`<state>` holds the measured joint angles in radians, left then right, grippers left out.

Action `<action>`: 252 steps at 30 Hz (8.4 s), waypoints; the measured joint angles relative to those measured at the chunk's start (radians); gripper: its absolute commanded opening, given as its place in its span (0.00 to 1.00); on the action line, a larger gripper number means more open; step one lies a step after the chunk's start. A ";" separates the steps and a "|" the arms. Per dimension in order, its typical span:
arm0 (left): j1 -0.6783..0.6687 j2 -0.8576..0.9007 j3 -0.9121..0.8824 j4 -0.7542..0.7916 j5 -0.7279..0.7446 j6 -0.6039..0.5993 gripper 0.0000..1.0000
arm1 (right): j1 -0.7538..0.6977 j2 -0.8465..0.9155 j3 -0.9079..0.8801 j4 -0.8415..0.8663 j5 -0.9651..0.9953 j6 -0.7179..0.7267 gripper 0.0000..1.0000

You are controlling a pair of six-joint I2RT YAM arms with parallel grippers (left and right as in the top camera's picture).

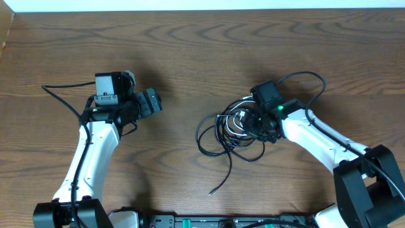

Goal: Untangle cables

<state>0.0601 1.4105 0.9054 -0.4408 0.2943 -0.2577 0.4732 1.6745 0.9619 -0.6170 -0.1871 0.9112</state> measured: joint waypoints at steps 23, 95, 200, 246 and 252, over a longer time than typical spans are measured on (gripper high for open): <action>0.000 0.000 0.000 0.000 0.000 0.000 0.98 | 0.029 0.000 -0.022 0.100 0.136 0.139 0.07; -0.457 0.246 -0.030 0.151 0.091 0.117 0.92 | -0.014 -0.527 -0.022 0.098 0.000 -0.426 0.01; -0.457 0.247 -0.031 0.158 0.039 0.124 0.93 | -0.053 0.037 0.018 0.043 -0.119 -0.590 0.42; -0.457 0.246 -0.031 0.157 0.039 0.124 0.93 | -0.016 0.037 0.018 0.031 -0.086 -0.597 0.01; -0.457 0.246 -0.031 0.157 0.039 0.124 0.93 | -0.016 0.037 0.018 0.013 -0.086 -0.602 0.01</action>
<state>-0.3965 1.6569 0.8745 -0.2840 0.3336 -0.1337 0.4568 1.7119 0.9798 -0.6044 -0.2733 0.3096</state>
